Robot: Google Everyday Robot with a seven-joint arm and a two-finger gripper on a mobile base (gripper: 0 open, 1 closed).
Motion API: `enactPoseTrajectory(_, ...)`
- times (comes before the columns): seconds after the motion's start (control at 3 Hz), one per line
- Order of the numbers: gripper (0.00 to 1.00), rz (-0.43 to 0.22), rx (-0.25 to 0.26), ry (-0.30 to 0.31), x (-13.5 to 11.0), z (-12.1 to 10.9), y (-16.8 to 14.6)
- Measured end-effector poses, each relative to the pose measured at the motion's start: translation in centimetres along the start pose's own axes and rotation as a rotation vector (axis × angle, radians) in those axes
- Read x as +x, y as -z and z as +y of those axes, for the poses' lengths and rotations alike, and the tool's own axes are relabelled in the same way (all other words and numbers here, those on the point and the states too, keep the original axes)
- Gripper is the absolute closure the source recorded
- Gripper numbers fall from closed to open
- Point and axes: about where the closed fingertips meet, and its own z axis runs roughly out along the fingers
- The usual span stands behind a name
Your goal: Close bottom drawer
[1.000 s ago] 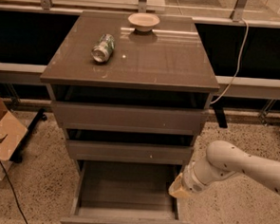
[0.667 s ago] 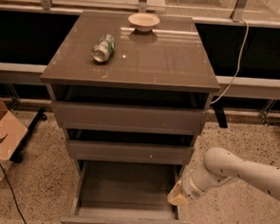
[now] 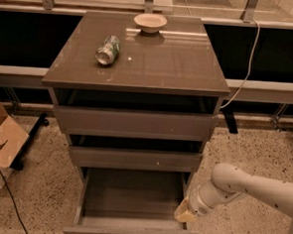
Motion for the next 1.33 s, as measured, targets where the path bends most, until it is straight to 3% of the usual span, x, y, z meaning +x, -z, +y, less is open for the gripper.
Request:
enactPoseTrajectory(0.33, 1.00, 0.026, -0.016, -0.044, 1.8, -0.4, -1.4)
enactPoseTrajectory(0.67, 1.00, 0.091, -0.039, -0.110, 5.8, -1.2, -4.0)
enactPoseTrajectory(1.33, 1.00, 0.143, -0.077, -0.170, 10.5, -2.4, -7.9)
